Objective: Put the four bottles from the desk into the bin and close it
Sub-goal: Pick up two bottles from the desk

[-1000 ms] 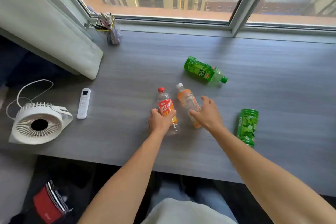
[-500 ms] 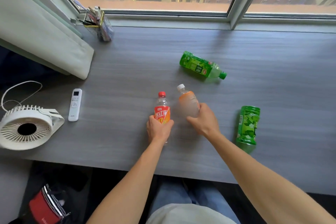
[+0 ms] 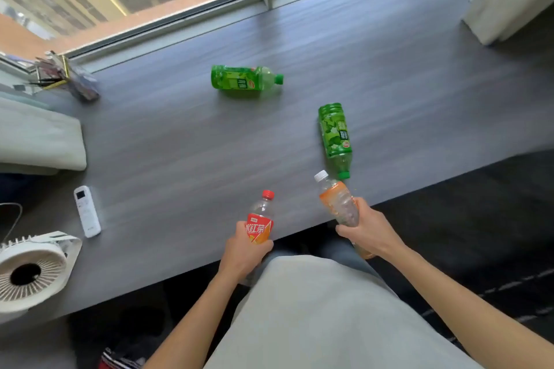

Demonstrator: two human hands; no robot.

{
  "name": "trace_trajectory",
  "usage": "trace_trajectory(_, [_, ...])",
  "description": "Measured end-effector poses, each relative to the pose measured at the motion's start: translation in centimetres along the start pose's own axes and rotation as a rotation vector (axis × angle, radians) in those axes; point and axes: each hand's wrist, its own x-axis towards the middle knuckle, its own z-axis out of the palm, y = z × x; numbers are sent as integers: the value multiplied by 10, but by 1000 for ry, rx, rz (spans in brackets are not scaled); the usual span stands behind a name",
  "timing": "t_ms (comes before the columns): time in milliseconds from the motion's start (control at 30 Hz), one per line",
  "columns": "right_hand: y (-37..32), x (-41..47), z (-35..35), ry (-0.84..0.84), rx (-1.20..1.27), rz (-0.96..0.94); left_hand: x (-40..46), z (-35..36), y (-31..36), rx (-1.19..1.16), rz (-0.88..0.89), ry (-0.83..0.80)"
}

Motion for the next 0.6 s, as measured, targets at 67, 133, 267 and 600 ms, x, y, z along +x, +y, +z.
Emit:
trace_trajectory(67, [28,-23,10,54,73,95,1,-2,-5,135,84,-71])
trace_trajectory(133, [54,-47,22,139,141,197,5,-5,-5,292,177,-144])
trace_trajectory(267, [105,-91,55,252,282,418,13,-5,11,557,332,-245])
trace_trajectory(600, [198,-205,153,453,805,891,-3,114,130,987,675,-422])
